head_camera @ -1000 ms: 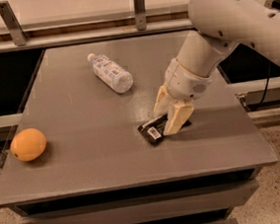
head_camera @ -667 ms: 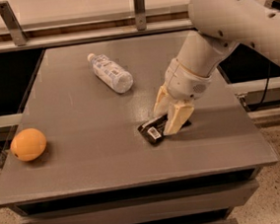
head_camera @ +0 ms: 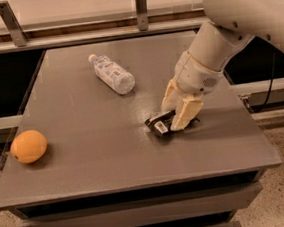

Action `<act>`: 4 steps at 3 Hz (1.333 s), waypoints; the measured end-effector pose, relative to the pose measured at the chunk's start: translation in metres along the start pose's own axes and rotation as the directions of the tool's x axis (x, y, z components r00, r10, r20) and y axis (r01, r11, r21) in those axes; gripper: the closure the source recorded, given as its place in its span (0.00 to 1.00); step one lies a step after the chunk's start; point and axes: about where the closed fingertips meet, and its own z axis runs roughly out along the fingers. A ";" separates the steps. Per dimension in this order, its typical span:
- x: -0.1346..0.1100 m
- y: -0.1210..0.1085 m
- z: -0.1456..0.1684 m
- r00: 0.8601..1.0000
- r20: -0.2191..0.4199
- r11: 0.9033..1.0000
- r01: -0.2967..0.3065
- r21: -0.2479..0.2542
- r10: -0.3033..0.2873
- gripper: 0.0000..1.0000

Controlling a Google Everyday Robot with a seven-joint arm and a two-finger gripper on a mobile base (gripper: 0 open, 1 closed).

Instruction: Move rxbar chocolate near blue plastic bottle

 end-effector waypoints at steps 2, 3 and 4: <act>0.027 -0.069 -0.037 0.993 -0.068 0.985 -0.082 0.152 0.093 1.00; 0.022 -0.102 -0.036 0.994 -0.042 0.974 -0.086 0.209 0.097 1.00; 0.006 -0.123 -0.028 0.998 0.004 0.972 -0.063 0.228 0.064 0.84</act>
Offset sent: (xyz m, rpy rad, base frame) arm 0.1233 -0.0266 0.0394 -0.0549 -0.1767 -0.2277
